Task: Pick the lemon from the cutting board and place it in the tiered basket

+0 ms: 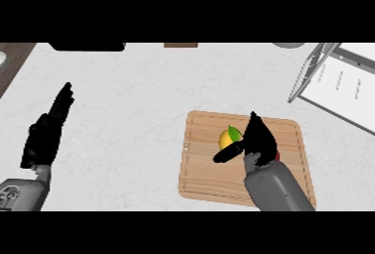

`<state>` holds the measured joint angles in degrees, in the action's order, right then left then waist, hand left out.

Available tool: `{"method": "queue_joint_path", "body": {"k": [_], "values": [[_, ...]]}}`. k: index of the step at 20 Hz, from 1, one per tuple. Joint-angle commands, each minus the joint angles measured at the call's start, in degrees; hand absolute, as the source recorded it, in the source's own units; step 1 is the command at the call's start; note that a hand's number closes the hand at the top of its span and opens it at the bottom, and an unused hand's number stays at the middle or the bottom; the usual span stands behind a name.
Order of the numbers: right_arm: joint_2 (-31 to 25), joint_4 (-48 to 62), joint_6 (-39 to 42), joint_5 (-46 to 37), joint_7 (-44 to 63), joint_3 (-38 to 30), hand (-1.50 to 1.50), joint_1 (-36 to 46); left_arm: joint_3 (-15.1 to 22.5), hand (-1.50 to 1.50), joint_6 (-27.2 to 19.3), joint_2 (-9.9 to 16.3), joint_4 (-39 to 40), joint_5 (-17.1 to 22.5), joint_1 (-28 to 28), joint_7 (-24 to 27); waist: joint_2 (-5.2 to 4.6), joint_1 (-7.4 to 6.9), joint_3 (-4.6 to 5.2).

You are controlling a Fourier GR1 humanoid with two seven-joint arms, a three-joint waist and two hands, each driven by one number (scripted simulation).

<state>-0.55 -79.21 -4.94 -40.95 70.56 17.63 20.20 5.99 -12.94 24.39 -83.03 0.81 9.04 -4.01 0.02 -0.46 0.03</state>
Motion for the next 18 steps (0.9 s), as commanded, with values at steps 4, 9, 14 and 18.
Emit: {"method": "queue_joint_path", "body": {"k": [4,9,14,18], "values": [[0.53,3.99,-3.87,2.74,11.13,-0.66,-1.5,3.14,-0.26,0.0,0.71,-0.36,-0.04,-1.1,-0.41,-0.41,-0.04,-0.04,-0.02],[0.53,9.67,-8.83,7.04,10.14,0.26,-1.5,6.49,-1.44,0.0,2.83,0.65,-0.55,-0.38,1.19,-0.57,-0.17,-0.6,-0.02],[0.52,15.6,1.28,8.29,0.0,2.15,1.5,7.21,-0.54,0.0,0.06,-2.38,-0.66,-3.14,-1.31,0.64,-0.09,-0.26,-0.03],[0.51,12.64,-1.07,7.34,4.02,4.48,1.5,6.97,-2.67,0.0,2.56,-1.88,0.77,-2.34,0.37,0.4,0.03,0.23,-0.02]]}}
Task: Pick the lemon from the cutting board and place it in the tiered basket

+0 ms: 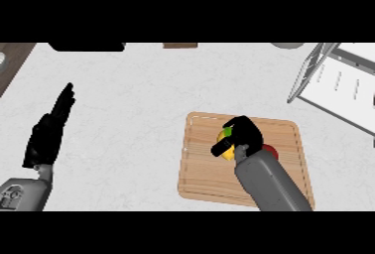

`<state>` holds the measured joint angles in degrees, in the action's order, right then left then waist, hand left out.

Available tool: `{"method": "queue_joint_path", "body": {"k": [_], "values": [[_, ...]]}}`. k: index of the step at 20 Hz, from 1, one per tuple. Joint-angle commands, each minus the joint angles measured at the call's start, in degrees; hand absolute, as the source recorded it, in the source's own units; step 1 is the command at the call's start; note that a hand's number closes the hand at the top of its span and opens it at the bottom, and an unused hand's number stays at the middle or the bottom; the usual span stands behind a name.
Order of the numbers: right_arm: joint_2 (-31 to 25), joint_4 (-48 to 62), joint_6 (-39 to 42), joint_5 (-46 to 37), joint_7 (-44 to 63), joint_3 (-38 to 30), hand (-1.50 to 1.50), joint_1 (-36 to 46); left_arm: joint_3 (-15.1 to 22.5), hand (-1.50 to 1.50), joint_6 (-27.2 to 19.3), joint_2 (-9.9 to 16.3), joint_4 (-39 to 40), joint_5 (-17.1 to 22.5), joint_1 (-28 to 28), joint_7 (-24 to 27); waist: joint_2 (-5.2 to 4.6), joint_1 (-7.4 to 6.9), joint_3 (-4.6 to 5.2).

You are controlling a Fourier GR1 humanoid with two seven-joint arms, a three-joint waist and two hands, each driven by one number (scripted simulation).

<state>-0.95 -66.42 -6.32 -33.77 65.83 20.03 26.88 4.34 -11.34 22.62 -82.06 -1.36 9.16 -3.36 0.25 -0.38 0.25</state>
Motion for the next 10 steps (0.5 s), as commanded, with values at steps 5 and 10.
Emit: {"method": "queue_joint_path", "body": {"k": [5,10], "values": [[0.9,-2.46,-8.97,3.37,8.56,1.85,1.5,0.15,-0.7,0.0,1.01,-1.53,-1.09,-0.27,-2.79,2.38,-0.18,-0.11,-0.24],[0.92,8.42,-9.82,-1.3,2.33,-1.84,1.5,10.26,-0.26,0.0,0.63,-2.6,-0.69,-2.14,-1.24,0.59,-0.46,-0.54,-0.26]]}}
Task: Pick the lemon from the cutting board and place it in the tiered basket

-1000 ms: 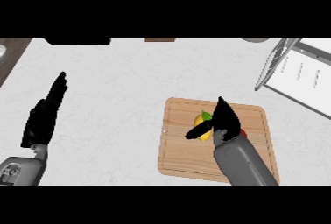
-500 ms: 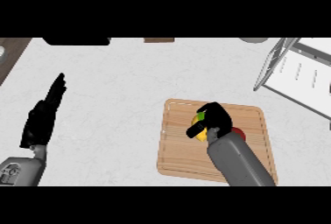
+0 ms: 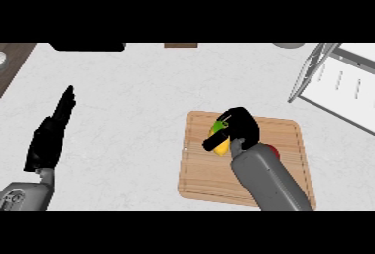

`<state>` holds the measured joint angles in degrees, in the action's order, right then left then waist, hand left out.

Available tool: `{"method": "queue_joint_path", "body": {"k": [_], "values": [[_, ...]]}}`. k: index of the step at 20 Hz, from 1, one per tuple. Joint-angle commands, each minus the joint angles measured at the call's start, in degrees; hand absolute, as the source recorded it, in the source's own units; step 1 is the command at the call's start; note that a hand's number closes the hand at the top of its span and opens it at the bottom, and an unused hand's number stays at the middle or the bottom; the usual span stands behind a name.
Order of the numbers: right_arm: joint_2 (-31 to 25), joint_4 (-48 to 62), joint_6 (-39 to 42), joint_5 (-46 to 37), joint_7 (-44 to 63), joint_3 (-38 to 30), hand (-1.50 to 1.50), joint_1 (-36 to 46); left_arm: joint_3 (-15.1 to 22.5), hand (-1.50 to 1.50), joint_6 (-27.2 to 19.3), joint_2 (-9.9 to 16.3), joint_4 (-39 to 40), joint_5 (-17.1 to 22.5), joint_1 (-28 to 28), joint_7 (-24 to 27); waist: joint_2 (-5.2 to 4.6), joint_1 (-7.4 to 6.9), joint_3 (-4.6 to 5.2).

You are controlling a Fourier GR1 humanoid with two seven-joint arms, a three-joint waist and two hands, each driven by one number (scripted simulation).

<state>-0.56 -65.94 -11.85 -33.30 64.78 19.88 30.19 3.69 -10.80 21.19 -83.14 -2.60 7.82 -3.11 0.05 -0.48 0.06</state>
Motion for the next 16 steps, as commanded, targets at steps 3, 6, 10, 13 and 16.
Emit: {"method": "queue_joint_path", "body": {"k": [3,6,10,13,16], "values": [[-0.98,18.54,-1.64,-4.15,-4.82,-5.3,1.5,17.36,0.92,0.0,-0.17,-1.35,-0.77,-1.22,2.03,-0.84,-0.8,-1.95,-0.08],[-2.15,21.72,-7.5,-7.17,-8.57,-6.82,1.5,22.46,1.56,0.0,-0.54,-1.79,-0.12,-2.39,1.24,-0.19,-0.79,-1.89,-0.07],[-2.19,18.74,-17.01,-13.15,-4.4,-7.9,1.5,27.87,-0.47,0.0,1.26,-0.03,0.28,-0.63,2.76,-2.41,-0.43,-1.09,-0.02],[-6.82,19.64,-18.23,-20.0,-2.51,-6.97,1.5,32.23,0.16,0.0,0.56,-0.8,-0.46,-1.37,2.05,-1.85,-0.12,-0.58,0.02],[-7.99,20.6,-19.48,-23.66,-1.29,-8.17,1.5,35.71,-1.38,0.0,1.38,-0.12,0.58,-0.58,0.23,0.68,-0.16,-0.64,0.03]]}}
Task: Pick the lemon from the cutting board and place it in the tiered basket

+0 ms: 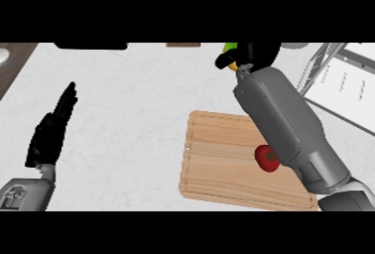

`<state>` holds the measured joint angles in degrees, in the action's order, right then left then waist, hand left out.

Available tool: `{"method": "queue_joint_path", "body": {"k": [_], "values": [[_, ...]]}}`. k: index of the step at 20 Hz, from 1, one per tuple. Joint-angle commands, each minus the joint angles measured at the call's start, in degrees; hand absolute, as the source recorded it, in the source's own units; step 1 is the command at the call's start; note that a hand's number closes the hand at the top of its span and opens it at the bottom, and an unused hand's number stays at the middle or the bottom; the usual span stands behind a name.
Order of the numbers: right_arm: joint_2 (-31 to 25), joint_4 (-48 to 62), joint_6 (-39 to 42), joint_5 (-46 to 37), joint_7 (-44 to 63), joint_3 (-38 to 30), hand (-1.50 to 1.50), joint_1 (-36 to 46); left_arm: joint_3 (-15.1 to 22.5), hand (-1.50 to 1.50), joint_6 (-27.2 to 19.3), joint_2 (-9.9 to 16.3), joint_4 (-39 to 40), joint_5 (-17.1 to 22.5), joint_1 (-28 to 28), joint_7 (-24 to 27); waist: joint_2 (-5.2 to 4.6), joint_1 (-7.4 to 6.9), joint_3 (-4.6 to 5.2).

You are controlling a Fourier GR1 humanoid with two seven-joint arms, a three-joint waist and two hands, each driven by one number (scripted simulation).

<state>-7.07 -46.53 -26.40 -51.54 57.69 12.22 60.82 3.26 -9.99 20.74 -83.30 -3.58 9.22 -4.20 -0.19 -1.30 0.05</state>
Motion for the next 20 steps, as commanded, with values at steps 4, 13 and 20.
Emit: {"method": "queue_joint_path", "body": {"k": [4,13,20], "values": [[-5.89,0.61,0.45,-8.92,7.24,-2.08,1.5,8.83,-2.17,0.0,1.15,0.98,0.78,0.68,0.55,-0.84,0.29,1.0,0.0],[-12.03,-2.28,13.08,-5.55,2.63,-7.38,1.5,11.14,-1.77,0.0,0.97,-0.73,-0.23,-1.16,-0.74,0.42,0.33,1.23,-0.04],[-17.27,0.15,13.53,-5.58,-6.88,-8.5,1.5,5.52,-3.12,0.0,2.14,-0.89,0.71,-1.14,-0.98,1.34,0.2,1.11,-0.04]]}}
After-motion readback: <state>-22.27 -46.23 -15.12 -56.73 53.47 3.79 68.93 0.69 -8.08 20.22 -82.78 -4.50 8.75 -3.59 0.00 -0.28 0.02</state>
